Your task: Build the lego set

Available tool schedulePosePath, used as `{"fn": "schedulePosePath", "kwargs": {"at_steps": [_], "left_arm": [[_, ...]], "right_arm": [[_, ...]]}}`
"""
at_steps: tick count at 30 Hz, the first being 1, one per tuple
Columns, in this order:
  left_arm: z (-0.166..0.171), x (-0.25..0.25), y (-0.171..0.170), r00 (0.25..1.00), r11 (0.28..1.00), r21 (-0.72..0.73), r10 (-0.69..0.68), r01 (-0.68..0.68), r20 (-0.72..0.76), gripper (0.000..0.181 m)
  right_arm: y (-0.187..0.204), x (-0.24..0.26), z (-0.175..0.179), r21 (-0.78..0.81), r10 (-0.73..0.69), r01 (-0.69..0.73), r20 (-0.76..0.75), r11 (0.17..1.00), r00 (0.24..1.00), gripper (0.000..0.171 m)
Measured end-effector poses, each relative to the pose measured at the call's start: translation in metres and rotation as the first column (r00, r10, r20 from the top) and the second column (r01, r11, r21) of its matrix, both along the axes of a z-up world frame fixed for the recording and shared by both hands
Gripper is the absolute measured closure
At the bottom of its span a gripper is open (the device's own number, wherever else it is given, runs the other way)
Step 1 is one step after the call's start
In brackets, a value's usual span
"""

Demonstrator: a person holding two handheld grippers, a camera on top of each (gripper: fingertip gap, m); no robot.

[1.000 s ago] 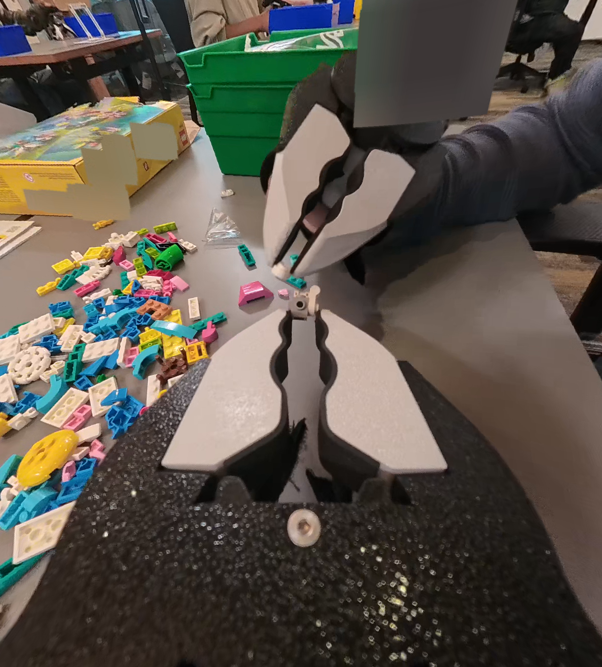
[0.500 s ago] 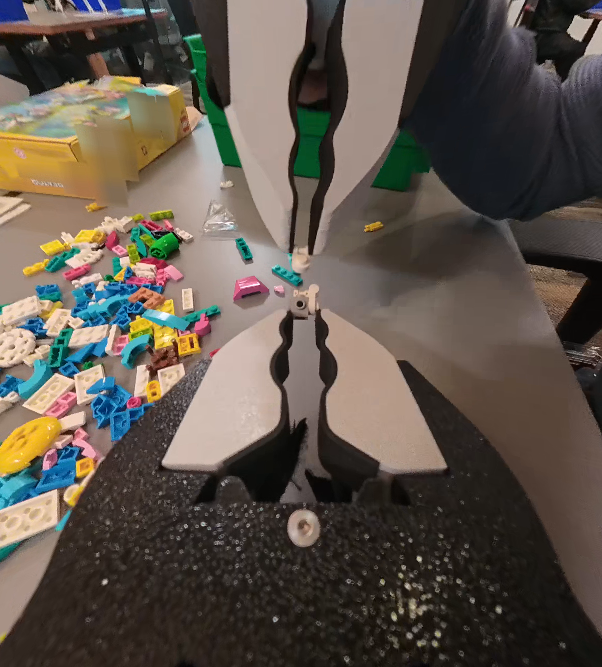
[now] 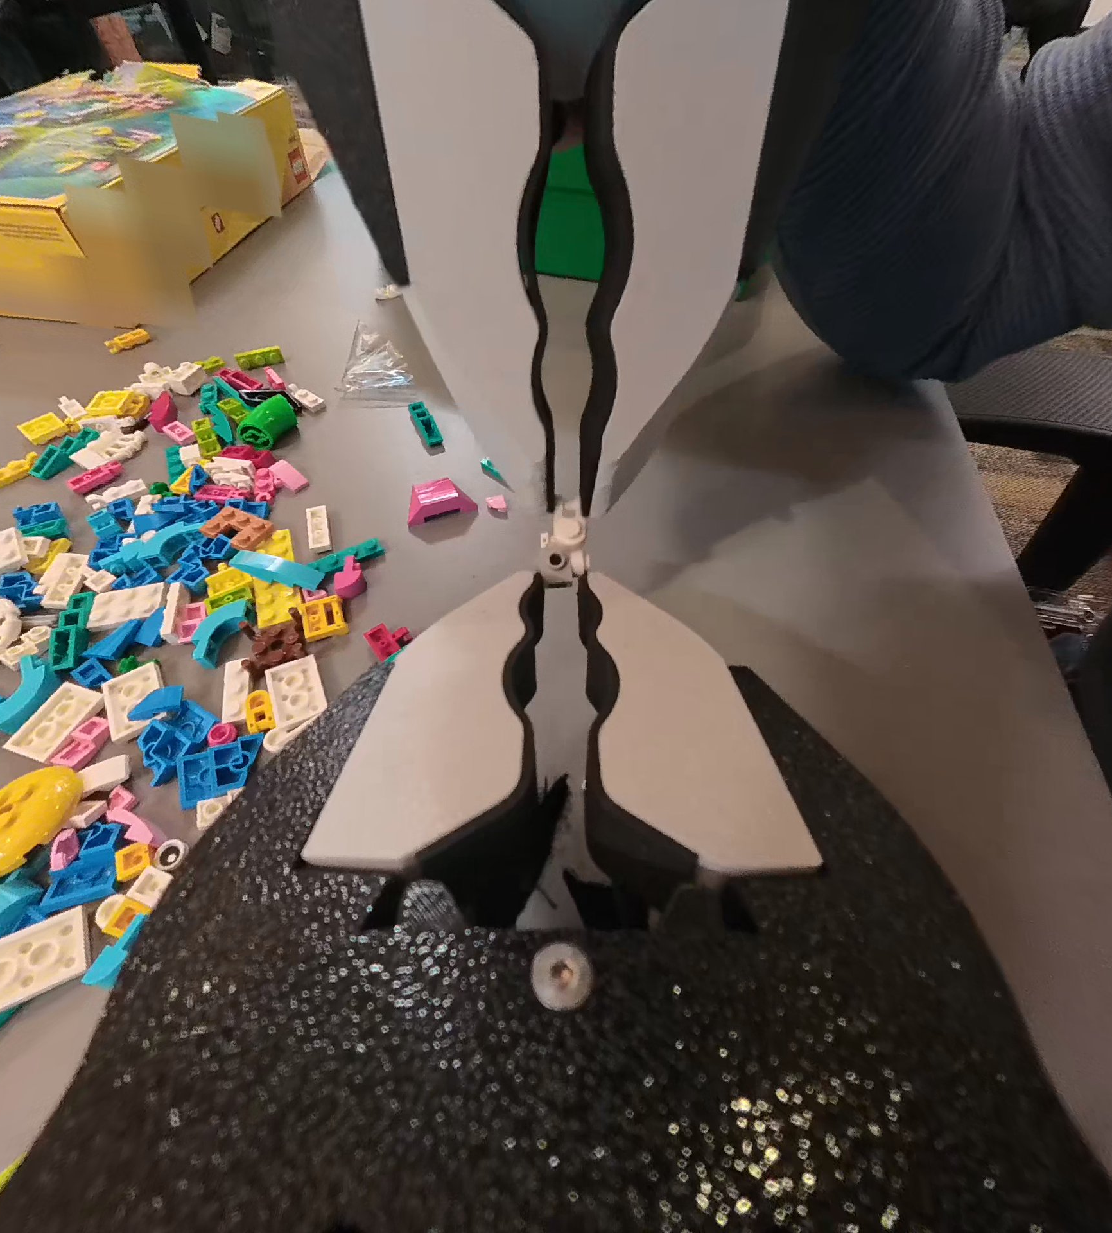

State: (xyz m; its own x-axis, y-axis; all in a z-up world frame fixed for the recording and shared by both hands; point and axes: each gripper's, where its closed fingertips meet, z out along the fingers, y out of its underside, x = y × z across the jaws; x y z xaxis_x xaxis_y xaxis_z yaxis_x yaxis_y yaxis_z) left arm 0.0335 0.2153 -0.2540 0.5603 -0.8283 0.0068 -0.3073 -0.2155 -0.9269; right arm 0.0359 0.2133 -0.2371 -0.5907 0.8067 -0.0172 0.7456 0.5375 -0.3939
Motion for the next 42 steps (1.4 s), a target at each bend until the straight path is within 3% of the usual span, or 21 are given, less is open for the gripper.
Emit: {"fn": "schedulePosePath", "kwargs": {"at_steps": [1, 6, 13, 22, 42], "left_arm": [[-0.001, -0.001, 0.000, 1.000, 1.000, -0.008, -0.001, 0.001, -0.004, 0.172], [-0.027, -0.016, -0.003, 0.986, 0.991, -0.135, -0.014, -0.009, -0.169, 0.171], [-0.048, -0.021, -0.007, 0.921, 0.994, -0.106, -0.022, -0.021, -0.388, 0.170], [-0.048, -0.017, -0.008, 0.964, 0.979, -0.203, -0.035, -0.020, -0.264, 0.162], [-0.047, -0.021, 0.001, 0.952, 0.989, -0.124, 0.044, -0.085, -0.302, 0.153]], "right_arm": [[0.002, 0.001, 0.000, 0.003, -0.007, 0.007, 0.001, 1.000, 1.000, 0.165], [0.014, 0.005, 0.003, 0.010, -0.046, 0.046, -0.012, 0.999, 0.999, 0.165], [0.011, 0.003, -0.008, 0.003, -0.018, 0.018, 0.027, 1.000, 0.999, 0.165], [0.010, 0.003, -0.014, -0.025, -0.012, 0.013, 0.048, 1.000, 0.999, 0.165], [0.008, -0.008, -0.036, -0.007, 0.051, -0.050, 0.066, 0.999, 0.997, 0.165]]}}
